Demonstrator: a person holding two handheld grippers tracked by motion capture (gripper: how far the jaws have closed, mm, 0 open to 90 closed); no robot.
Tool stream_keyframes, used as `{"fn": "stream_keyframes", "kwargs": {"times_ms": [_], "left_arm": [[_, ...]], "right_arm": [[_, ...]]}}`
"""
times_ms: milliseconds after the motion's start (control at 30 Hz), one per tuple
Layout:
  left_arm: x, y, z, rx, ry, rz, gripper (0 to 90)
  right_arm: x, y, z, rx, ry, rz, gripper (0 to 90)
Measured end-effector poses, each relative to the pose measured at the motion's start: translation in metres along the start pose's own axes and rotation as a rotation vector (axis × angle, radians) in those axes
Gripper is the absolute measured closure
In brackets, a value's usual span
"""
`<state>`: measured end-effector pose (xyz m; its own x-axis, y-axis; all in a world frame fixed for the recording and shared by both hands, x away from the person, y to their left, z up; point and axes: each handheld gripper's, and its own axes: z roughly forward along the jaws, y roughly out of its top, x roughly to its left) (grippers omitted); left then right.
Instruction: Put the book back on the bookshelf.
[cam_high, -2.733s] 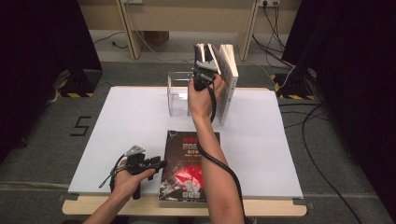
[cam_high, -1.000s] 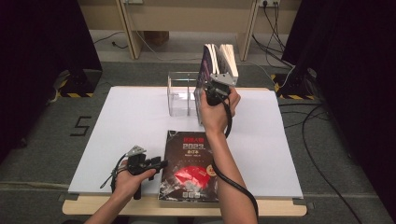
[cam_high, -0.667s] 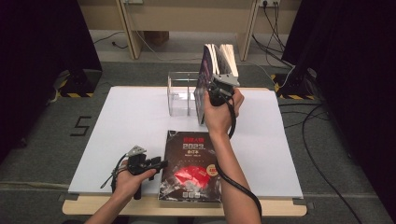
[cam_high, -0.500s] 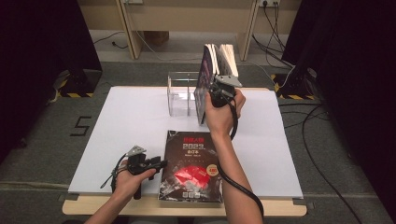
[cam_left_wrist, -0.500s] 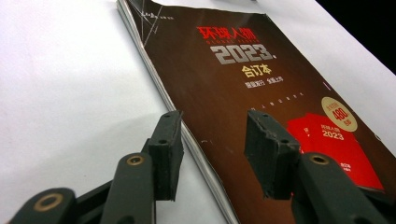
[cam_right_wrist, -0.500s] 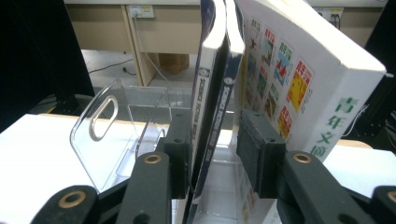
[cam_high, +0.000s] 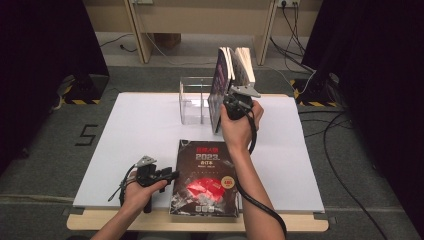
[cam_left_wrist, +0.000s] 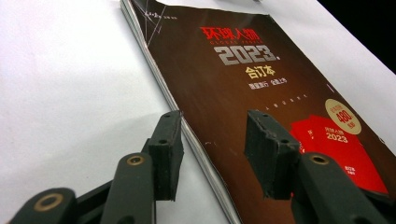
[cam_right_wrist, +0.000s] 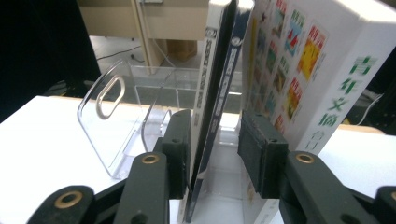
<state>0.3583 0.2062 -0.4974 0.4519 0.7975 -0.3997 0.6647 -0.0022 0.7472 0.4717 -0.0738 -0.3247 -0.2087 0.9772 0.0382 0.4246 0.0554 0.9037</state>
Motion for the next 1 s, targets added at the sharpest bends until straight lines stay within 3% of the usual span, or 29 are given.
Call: {"fn": "stream_keyframes", "kwargs": {"times_ms": [1000], "left_arm": [[0.002,-0.002,0.005,0.003,0.003,-0.022,56.4]], "right_arm": [[-0.020,-0.025,-0.010,0.103,0.053,0.038,63.8]]}}
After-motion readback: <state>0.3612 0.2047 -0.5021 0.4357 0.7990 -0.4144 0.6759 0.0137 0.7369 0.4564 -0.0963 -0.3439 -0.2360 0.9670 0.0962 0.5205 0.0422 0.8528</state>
